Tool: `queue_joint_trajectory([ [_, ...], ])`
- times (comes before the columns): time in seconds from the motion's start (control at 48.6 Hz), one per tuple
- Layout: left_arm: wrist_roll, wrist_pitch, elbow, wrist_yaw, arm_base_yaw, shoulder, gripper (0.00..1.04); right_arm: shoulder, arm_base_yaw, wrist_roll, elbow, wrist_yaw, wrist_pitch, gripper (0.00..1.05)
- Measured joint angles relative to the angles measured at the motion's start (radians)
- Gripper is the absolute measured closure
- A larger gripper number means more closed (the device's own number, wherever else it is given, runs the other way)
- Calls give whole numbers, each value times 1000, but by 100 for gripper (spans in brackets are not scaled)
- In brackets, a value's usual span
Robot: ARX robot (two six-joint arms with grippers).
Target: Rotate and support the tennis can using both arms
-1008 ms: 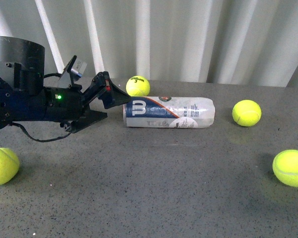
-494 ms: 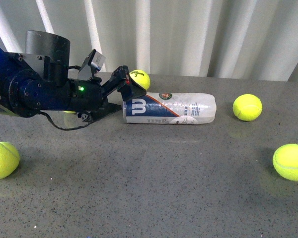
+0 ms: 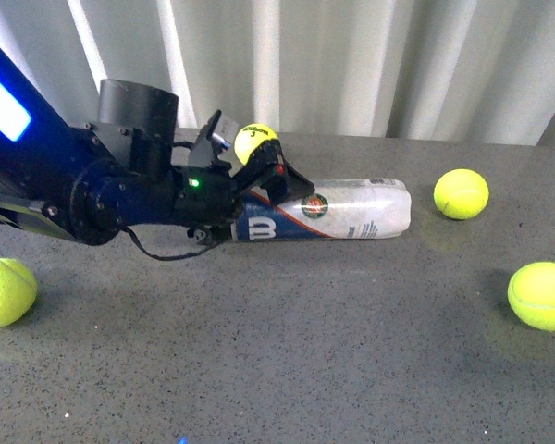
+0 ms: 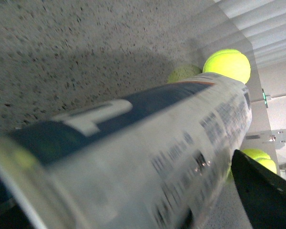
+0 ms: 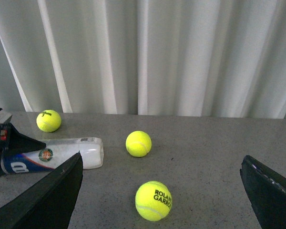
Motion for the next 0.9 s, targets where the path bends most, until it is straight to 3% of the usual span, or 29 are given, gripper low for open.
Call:
queue_joint_trajectory([
  [0.35,-121,98,-64,31,18,-41,71,0,0,0,0,0,0,7],
  [0.555,-164,81,-171,41,55,-230,102,0,0,0,0,0,0,7],
  [0.802,14,-293,-143,46,62,-532,101,0,0,0,0,0,0,7],
  [0.905,298,-718,33,-69,-4,-644,101,0,0,0,0,0,0,7],
])
